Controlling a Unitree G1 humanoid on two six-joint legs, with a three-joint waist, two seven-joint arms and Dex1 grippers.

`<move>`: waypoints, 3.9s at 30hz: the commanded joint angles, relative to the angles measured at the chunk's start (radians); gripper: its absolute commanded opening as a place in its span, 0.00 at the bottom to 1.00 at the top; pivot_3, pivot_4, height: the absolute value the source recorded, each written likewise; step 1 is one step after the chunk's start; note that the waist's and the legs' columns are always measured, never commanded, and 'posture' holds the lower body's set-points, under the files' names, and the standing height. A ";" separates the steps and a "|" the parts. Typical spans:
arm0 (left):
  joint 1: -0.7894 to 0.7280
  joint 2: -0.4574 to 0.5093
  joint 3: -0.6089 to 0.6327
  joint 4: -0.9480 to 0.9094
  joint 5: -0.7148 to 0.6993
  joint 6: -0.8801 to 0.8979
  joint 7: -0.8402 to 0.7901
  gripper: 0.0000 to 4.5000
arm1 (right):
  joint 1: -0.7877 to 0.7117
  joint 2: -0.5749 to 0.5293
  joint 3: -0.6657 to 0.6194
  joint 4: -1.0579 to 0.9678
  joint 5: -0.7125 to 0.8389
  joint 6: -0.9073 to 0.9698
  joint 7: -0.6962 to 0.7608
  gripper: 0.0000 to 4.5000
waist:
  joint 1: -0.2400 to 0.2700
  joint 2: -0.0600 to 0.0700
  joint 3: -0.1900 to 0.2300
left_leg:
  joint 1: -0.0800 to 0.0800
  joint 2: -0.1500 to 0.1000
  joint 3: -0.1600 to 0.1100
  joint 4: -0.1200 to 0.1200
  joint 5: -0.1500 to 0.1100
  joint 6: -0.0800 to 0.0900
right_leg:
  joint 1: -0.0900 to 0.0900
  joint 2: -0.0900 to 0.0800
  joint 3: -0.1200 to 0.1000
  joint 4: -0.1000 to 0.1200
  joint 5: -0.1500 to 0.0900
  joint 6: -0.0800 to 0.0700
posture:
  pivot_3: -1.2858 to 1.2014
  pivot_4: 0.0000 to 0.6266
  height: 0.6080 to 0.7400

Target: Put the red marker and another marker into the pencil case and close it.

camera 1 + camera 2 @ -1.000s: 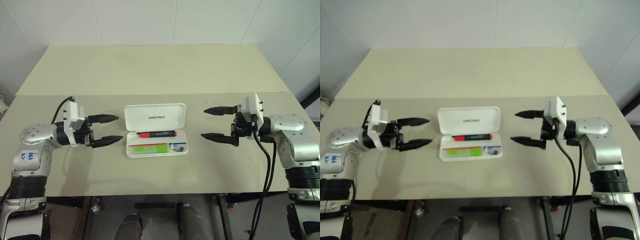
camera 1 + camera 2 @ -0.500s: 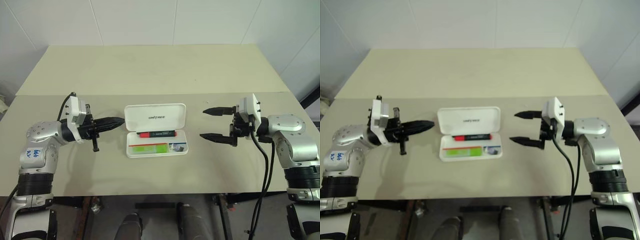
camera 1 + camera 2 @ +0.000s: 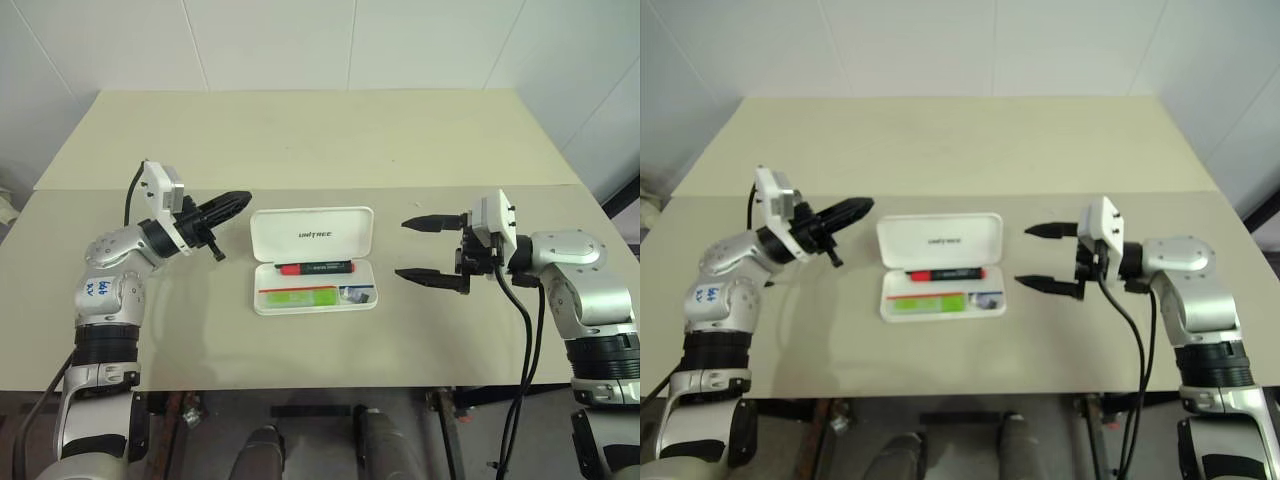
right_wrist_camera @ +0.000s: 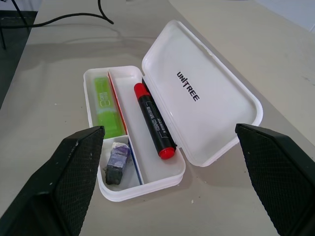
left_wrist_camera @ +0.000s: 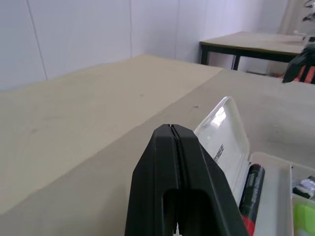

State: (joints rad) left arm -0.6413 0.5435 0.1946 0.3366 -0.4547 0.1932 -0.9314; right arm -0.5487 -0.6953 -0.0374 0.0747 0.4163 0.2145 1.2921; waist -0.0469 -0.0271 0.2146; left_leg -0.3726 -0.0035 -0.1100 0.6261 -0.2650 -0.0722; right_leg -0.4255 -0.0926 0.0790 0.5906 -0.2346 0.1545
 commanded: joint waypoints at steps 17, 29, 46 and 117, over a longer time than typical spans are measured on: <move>-0.131 -0.063 -0.055 0.213 0.126 -0.065 0.060 0.01 | 0.068 0.018 -0.007 -0.085 0.018 -0.019 -0.042 1.00 | 0.017 0.000 0.000 | -0.001 0.000 0.000 0.002 0.000 0.000 | 0.000 0.000 0.000 0.000 0.001 0.001 | 0.52 0.24 1.00; -0.134 -0.088 -0.071 0.229 0.123 -0.085 -0.005 0.01 | 0.079 0.020 -0.011 -0.077 0.017 -0.035 -0.051 1.00 | 0.017 0.000 0.000 | -0.001 0.000 0.000 0.002 0.000 0.000 | 0.000 0.000 0.000 0.000 0.001 0.001 | 0.52 0.24 1.00; -0.060 -0.022 -0.082 0.128 0.112 -0.273 -0.213 0.01 | 0.044 0.037 0.004 -0.024 0.005 -0.067 -0.042 1.00 | 0.017 0.000 0.000 | -0.001 0.000 0.000 0.002 0.000 0.000 | 0.000 0.000 0.000 0.000 0.001 0.001 | 0.52 0.24 1.00; 0.063 0.006 -0.136 -0.139 0.077 -0.129 -0.256 0.01 | 0.100 0.062 0.020 -0.091 0.030 -0.043 -0.109 1.00 | 0.016 0.000 0.000 | 0.004 0.000 0.000 0.002 0.000 0.001 | 0.009 0.000 0.000 -0.008 0.000 -0.001 | 0.52 0.24 1.00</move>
State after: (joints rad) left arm -0.5947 0.5442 0.0179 0.2389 -0.3290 0.0989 -1.1761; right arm -0.4329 -0.6179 -0.0041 -0.0166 0.4394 0.1942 1.1661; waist -0.0307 -0.0268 0.2145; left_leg -0.3689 -0.0034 -0.1105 0.6278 -0.2646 -0.0708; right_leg -0.4169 -0.0926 0.0787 0.5830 -0.2342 0.1539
